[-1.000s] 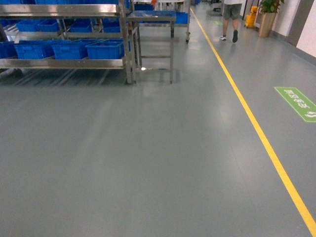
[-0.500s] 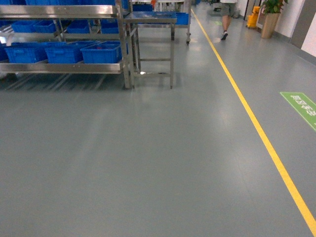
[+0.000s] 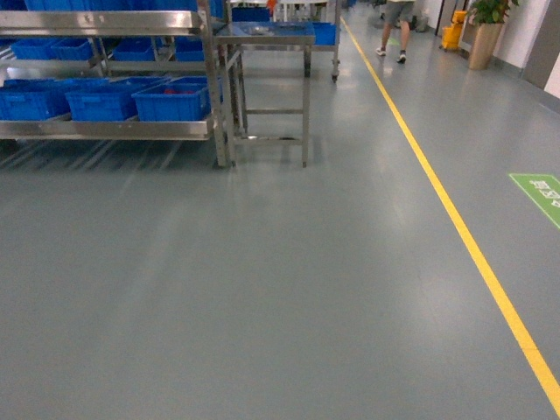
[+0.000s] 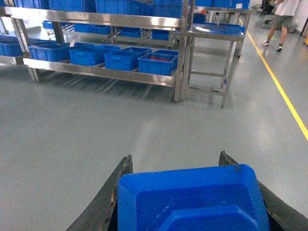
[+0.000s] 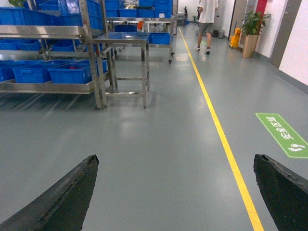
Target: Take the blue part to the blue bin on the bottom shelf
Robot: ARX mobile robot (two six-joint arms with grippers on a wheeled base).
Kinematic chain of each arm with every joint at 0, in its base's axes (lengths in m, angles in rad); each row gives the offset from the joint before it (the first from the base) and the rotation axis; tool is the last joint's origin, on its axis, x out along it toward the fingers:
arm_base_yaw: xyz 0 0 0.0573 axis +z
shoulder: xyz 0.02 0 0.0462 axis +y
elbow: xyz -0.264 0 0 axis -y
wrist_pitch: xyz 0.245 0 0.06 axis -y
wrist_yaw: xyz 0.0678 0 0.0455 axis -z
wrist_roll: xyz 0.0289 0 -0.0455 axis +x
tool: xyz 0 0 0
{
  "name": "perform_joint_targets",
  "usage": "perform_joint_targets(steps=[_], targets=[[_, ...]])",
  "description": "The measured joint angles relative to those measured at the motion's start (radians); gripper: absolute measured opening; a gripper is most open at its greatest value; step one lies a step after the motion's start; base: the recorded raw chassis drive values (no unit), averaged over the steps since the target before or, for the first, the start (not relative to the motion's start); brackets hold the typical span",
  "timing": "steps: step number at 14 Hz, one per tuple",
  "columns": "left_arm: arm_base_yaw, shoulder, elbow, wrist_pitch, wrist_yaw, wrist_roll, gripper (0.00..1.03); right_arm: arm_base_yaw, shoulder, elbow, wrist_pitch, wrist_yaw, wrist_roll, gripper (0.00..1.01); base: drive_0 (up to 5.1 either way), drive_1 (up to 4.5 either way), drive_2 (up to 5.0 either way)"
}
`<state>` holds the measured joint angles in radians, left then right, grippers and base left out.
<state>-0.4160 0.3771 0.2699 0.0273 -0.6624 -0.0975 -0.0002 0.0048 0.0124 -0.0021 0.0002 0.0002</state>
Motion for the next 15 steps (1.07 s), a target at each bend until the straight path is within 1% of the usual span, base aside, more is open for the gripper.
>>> perform_joint_targets(steps=[15], targets=[[0.000, -0.003, -0.001, -0.001, -0.001, 0.000, 0.44, 0.000, 0.000, 0.000, -0.002, 0.000, 0.000, 0.98, 0.0, 4.33, -4.3]])
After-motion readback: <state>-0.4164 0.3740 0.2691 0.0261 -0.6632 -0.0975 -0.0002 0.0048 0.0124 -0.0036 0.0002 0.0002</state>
